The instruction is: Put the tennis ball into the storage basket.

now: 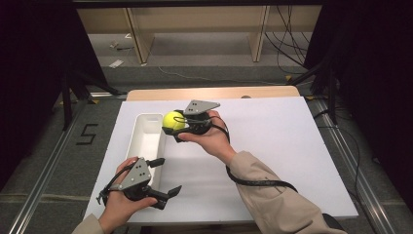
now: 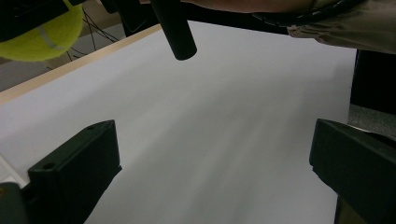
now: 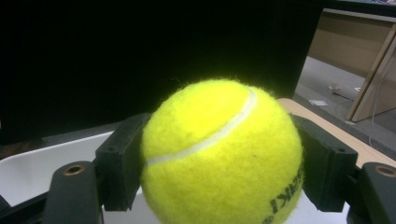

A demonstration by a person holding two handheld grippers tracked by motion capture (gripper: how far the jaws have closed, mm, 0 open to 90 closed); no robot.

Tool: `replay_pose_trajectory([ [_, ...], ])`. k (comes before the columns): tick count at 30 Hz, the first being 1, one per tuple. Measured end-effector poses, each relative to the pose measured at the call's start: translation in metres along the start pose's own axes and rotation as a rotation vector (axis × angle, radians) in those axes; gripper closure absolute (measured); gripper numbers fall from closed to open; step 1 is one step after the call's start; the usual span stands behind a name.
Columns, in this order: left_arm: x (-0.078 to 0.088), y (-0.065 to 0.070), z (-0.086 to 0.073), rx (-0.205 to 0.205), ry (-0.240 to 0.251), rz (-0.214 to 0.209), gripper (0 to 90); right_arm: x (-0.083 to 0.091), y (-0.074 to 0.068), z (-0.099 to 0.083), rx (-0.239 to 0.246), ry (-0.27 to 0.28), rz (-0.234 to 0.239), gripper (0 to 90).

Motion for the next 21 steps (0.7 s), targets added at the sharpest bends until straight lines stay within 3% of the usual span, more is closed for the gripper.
replay_pose_trajectory([
  [21,-0.0004,0.0005,0.0002,-0.003,0.000,-0.002,1.3,-0.0060,-0.0032,0.0075,0.008,0.001,0.012,27.1],
])
Point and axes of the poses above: each handheld gripper's, and its own axes: x roughly backward along the jaws, z roughly out of its top, y roughly to its right, the point moved 8 cm from there along -x, roughly forward along the jaws, and after that the axes turned 4 degrees about -y, right-handed, at the moved point
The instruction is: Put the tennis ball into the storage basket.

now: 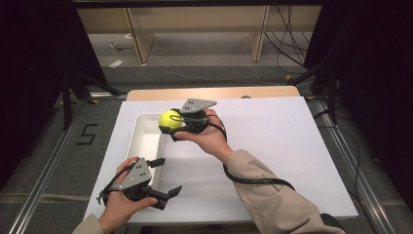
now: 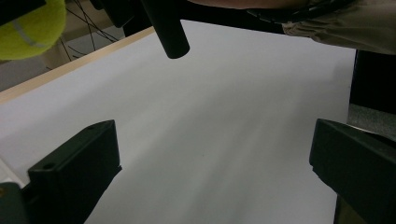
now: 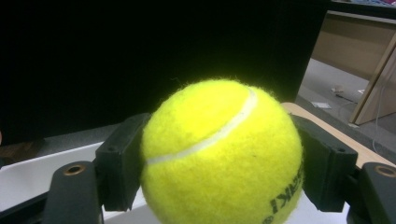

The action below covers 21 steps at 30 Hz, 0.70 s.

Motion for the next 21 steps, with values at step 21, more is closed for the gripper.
replay_pose_trajectory([
  [21,-0.0005,0.0007,0.0003,-0.002,0.002,-0.003,1.3,-0.0090,-0.0051,0.0046,0.002,0.002,0.014,27.0],
])
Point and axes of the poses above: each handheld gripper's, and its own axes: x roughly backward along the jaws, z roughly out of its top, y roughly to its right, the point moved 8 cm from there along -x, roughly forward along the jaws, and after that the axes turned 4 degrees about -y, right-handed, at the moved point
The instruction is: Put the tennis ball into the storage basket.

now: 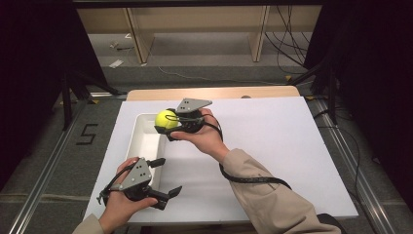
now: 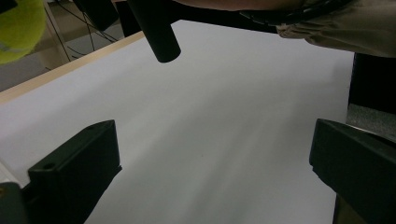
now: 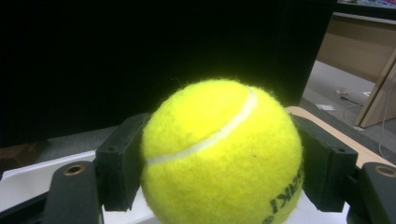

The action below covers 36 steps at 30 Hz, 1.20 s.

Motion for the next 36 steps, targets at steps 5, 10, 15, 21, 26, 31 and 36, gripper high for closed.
replay_pose_trajectory([
  [5,0.000,0.000,0.000,-0.001,-0.001,0.000,1.2,-0.003,-0.002,0.000,0.002,-0.003,0.007,27.1],
  [10,0.000,0.000,0.000,-0.002,-0.001,-0.001,1.2,-0.006,-0.002,0.001,0.003,-0.005,0.007,27.1],
  [15,0.000,0.000,0.000,-0.003,0.000,0.000,1.3,-0.008,-0.003,0.001,0.003,-0.006,0.009,27.1],
  [21,0.000,0.000,0.000,-0.004,-0.001,0.001,1.3,-0.011,-0.005,0.005,0.010,-0.003,0.014,27.0],
  [26,0.000,0.001,0.000,-0.005,-0.001,0.002,1.3,-0.013,-0.006,0.006,0.009,-0.004,0.019,27.1],
  [31,0.000,0.001,0.000,-0.006,-0.002,-0.001,1.3,-0.015,-0.007,0.006,0.010,-0.008,0.024,27.1],
  [36,0.000,0.001,0.000,-0.007,-0.001,-0.002,1.4,-0.018,-0.008,0.007,0.011,-0.010,0.029,27.1],
])
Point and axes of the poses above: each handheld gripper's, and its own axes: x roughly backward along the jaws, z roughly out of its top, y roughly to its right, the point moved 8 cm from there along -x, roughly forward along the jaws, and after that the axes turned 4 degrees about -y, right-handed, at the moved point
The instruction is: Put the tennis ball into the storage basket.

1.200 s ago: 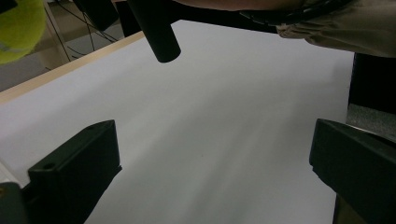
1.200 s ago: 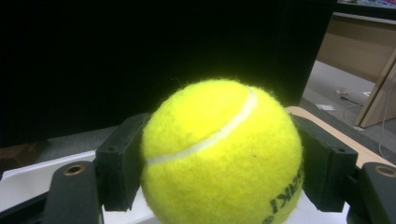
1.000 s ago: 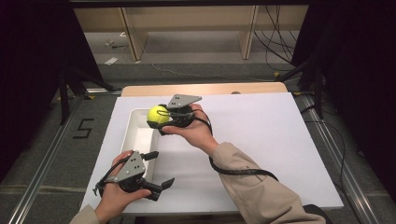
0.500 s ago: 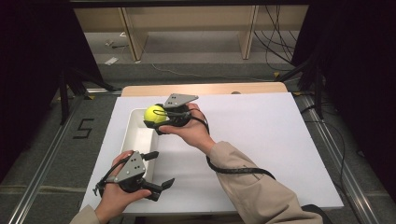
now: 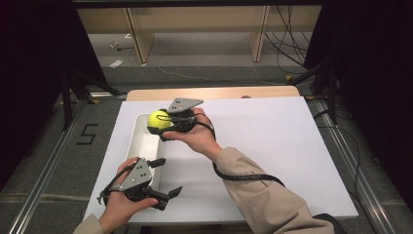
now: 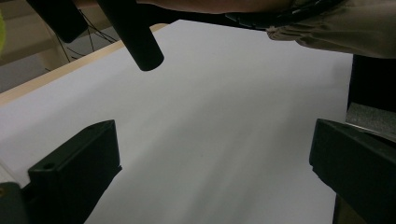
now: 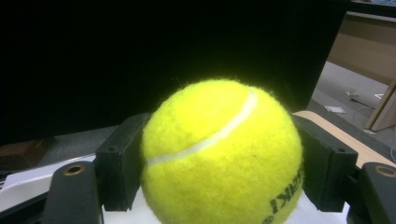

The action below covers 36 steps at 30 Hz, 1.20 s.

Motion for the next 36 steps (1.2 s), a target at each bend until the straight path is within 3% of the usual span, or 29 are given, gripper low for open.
replay_pose_trajectory([
  [36,-0.001,0.002,-0.001,-0.012,-0.009,-0.007,1.7,-0.016,-0.005,0.001,0.005,-0.016,0.024,27.0],
])
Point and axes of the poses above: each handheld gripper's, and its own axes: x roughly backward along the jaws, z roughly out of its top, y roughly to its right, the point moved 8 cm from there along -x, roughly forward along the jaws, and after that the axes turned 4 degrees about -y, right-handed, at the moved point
